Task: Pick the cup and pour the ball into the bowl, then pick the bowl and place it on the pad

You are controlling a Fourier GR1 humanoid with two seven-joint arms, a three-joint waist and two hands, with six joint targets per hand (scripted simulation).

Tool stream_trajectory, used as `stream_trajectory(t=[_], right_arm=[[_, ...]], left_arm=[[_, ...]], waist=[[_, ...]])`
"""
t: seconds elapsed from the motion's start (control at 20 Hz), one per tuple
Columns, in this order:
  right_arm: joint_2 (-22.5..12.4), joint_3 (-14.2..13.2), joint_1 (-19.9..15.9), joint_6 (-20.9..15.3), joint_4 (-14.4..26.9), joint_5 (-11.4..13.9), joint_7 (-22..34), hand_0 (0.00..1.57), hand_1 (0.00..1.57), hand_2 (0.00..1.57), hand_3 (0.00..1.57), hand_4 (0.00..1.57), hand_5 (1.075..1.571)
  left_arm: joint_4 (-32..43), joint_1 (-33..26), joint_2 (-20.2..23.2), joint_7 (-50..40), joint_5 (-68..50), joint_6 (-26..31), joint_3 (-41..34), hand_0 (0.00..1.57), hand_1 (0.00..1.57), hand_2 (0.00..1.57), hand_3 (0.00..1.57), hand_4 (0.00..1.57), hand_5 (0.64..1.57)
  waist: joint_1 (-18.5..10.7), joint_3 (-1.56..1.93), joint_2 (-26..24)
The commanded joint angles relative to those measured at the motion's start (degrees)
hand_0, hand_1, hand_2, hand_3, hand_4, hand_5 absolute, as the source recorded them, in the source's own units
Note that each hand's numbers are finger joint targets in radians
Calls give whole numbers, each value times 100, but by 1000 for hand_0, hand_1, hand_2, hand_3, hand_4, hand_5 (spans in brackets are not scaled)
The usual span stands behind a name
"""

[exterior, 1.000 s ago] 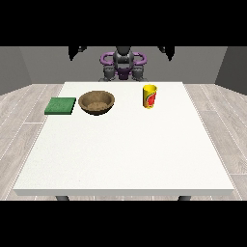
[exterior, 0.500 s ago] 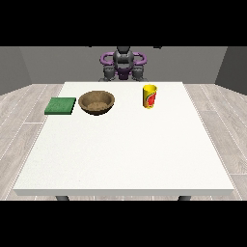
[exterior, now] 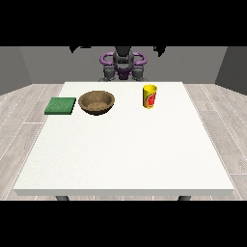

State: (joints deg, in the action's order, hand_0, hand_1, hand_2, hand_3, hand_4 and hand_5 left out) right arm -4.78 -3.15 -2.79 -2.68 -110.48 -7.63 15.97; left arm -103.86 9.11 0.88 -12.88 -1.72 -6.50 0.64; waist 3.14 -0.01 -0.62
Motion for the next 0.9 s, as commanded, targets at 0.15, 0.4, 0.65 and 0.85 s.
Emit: stream_trajectory(t=[0.15, 0.4, 0.65, 0.85], right_arm=[[-95, -339, -362, 366, 485, -248, -1049, 0, 0, 0, 0, 691, 1543], [-424, -683, -549, 728, 730, -568, -1196, 0, 0, 0, 0, 681, 1551], [-471, -830, -452, 881, 1098, -627, -1463, 0, 0, 0, 0, 667, 1559], [-442, -922, -260, 972, 1592, -604, -1676, 0, 0, 0, 0, 665, 1559]], left_arm=[[1009, 140, 139, 1926, 269, 102, -343, 0, 0, 0, 0, 551, 1487], [2156, 204, 113, 2809, 260, 255, -447, 0, 0, 0, 0, 360, 1483], [3406, 432, 241, 3647, 106, 540, -730, 0, 0, 0, 0, 0, 1451], [4002, 732, 651, 3517, -96, 948, -987, 0, 0, 0, 0, 108, 1436]], waist=[[104, -1, 1301], [262, -1, 1440], [253, -1, 1335], [175, 0, 1057]])
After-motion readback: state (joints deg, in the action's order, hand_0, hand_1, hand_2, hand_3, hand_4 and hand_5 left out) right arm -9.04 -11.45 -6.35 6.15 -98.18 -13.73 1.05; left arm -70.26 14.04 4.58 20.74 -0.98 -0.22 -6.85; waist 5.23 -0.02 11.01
